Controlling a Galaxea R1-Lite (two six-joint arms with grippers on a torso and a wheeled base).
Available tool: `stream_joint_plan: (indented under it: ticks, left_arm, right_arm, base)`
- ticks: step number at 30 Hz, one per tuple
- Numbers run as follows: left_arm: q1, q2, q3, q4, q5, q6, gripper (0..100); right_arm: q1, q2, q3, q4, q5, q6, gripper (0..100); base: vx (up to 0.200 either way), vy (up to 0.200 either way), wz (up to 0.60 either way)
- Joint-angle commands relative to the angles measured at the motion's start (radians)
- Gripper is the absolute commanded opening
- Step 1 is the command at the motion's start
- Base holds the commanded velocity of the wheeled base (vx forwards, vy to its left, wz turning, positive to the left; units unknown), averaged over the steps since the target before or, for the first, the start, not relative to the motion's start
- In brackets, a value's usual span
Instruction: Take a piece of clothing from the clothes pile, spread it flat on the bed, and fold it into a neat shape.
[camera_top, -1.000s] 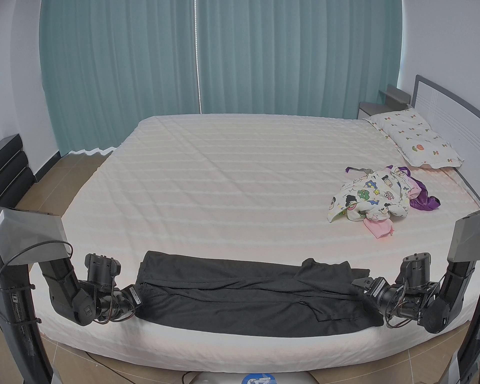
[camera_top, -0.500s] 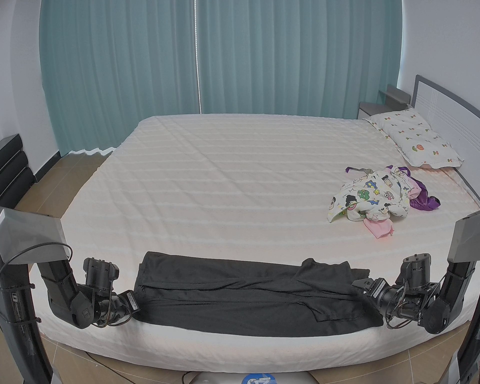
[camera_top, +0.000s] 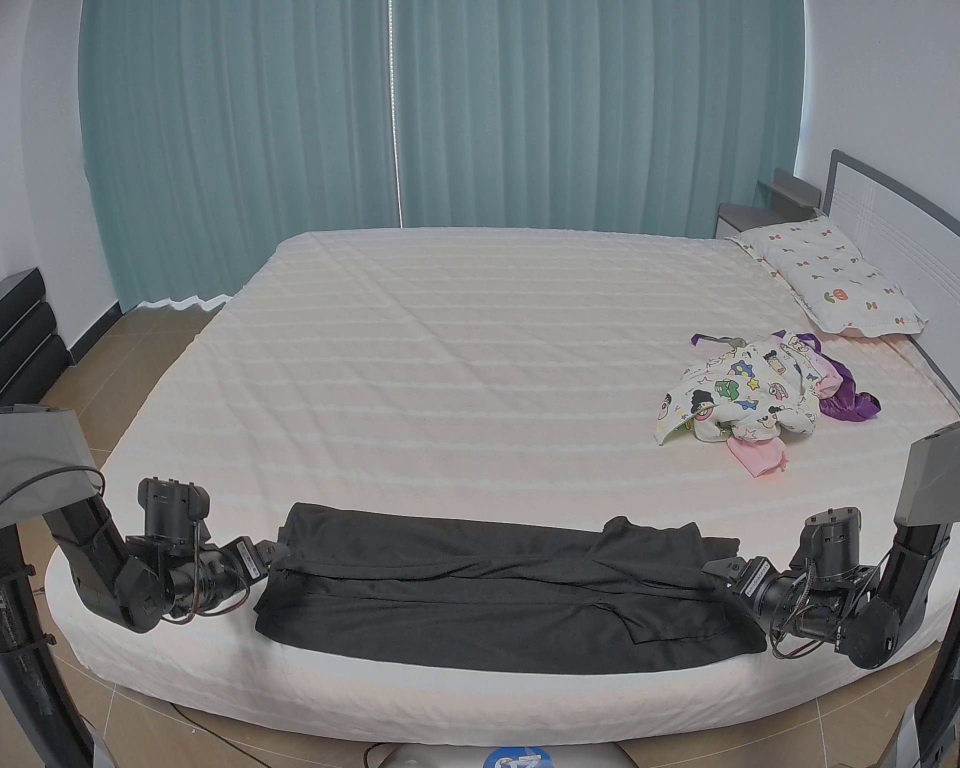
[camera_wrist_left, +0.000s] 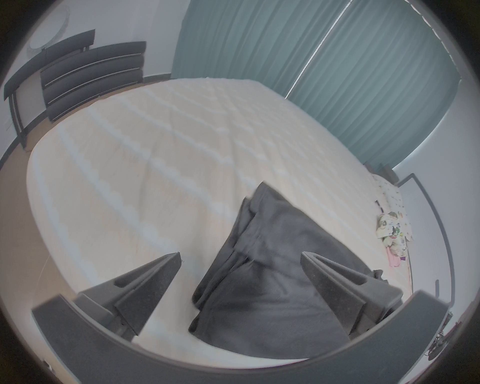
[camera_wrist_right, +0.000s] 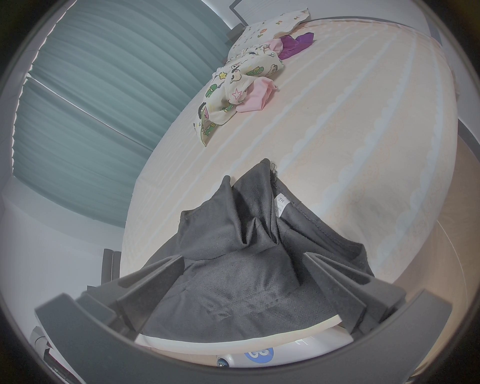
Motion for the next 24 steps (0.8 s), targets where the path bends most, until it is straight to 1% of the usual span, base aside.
stream_joint_plan:
  ticks: [1, 4, 5, 6, 7, 8, 9, 12, 14, 19, 24]
  left_arm:
    - [0.009, 0.024, -0.098, 0.022, -0.066, 0.069, 100]
    - [0.009, 0.07, -0.124, 0.031, -0.162, 0.175, 100]
    - [0.01, 0.098, -0.136, 0.048, -0.184, 0.246, 100]
    - [0.01, 0.104, -0.141, 0.052, -0.185, 0.266, 100]
    - [0.016, 0.131, -0.175, 0.083, -0.19, 0.351, 100]
    - [0.016, 0.134, -0.179, 0.086, -0.19, 0.358, 100]
    - [0.021, 0.153, -0.231, 0.137, -0.198, 0.404, 100]
    - [0.018, 0.156, -0.307, 0.235, -0.205, 0.405, 100]
    - [0.016, 0.159, -0.331, 0.278, -0.218, 0.411, 100]
    - [0.015, 0.18, -0.353, 0.285, -0.221, 0.424, 100]
    - [0.013, 0.216, -0.353, 0.287, -0.219, 0.473, 100]
  right_arm:
    - [0.013, 0.002, 0.0, 0.0, 0.0, -0.001, 100]
    - [0.016, 0.007, 0.002, 0.001, 0.001, -0.001, 100]
    - [0.023, 0.017, 0.0, 0.0, 0.001, 0.001, 100]
    - [0.026, 0.021, 0.0, 0.0, 0.0, -0.001, 100]
    - [0.035, 0.033, -0.001, -0.002, -0.005, -0.004, 100]
    - [0.036, 0.033, 0.0, -0.002, -0.005, -0.004, 100]
    - [0.043, 0.039, 0.002, -0.014, -0.005, -0.004, 100]
    - [0.039, 0.039, 0.008, -0.037, -0.005, -0.005, 100]
    - [0.039, 0.04, 0.013, -0.051, -0.005, -0.005, 100]
    - [0.041, 0.045, 0.017, -0.065, -0.005, -0.005, 100]
    - [0.041, 0.042, 0.02, -0.065, -0.005, -0.005, 100]
  base:
    - [0.0, 0.0, 0.0]
    - [0.0, 0.0, 0.0]
    - [0.0, 0.0, 0.0]
    - [0.0, 0.0, 0.0]
    - [0.0, 0.0, 0.0]
    - [0.0, 0.0, 0.0]
    - [0.0, 0.0, 0.0]
    - [0.0, 0.0, 0.0]
    - [0.0, 0.0, 0.0]
    - [0.0, 0.0, 0.0]
    - [0.0, 0.0, 0.0]
